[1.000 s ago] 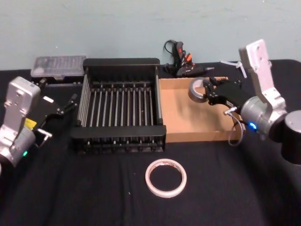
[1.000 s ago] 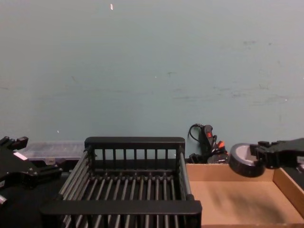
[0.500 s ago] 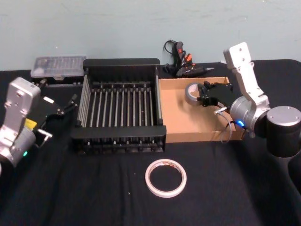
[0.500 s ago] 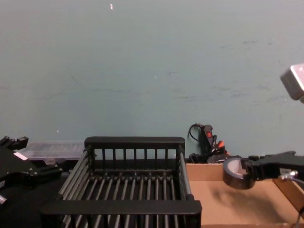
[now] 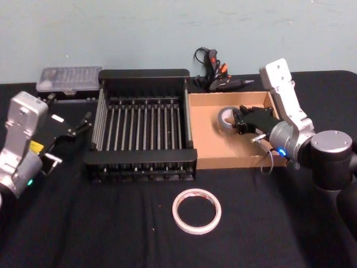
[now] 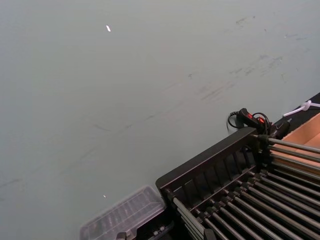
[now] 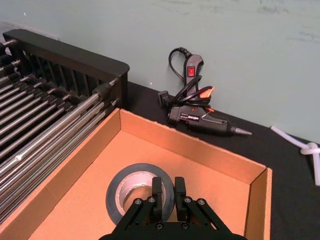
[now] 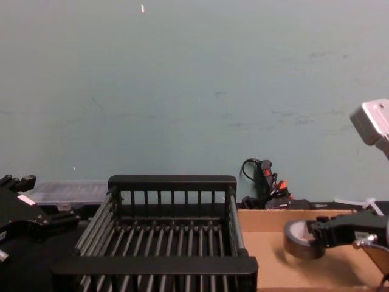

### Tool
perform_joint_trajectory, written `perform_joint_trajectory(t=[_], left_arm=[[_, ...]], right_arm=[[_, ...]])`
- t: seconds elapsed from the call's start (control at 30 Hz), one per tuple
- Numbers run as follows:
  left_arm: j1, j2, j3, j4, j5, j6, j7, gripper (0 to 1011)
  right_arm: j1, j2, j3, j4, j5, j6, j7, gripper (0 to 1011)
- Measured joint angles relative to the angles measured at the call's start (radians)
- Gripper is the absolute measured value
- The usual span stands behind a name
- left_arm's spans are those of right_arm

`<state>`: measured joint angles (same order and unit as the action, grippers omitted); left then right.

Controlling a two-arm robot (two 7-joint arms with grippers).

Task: Pick up the white tape and place it into the black box , Pick up the silver tape and place it into the brown box.

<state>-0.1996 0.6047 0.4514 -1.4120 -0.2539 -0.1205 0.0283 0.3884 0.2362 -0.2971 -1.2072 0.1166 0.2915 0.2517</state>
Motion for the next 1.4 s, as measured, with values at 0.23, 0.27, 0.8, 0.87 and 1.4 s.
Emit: perform_joint_trajectory(t=[0.23, 0.27, 0.8, 0.87, 1.4], left_arm=[[0.000, 0.000, 0.000, 0.000, 0.000, 0.000, 0.000, 1001], [0.000, 0.000, 0.000, 0.000, 0.000, 0.000, 0.000, 1001], [0.000, 0.000, 0.000, 0.000, 0.000, 0.000, 0.000, 1001], [0.000, 0.000, 0.000, 0.000, 0.000, 0.000, 0.000, 1001], [0.000, 0.000, 0.000, 0.000, 0.000, 0.000, 0.000, 1001]], right_arm=[[-0.001, -0.010, 0.006, 0.008, -0.013, 0.008, 0.004, 155], [-0.001, -0.010, 0.006, 0.008, -0.014, 0.009, 0.004, 155], [-0.001, -0.009, 0.006, 0.008, -0.012, 0.009, 0.005, 293], [-0.001, -0.009, 0.006, 0.008, -0.012, 0.008, 0.005, 359], [-0.001, -0.008, 0.006, 0.007, -0.010, 0.008, 0.005, 867]])
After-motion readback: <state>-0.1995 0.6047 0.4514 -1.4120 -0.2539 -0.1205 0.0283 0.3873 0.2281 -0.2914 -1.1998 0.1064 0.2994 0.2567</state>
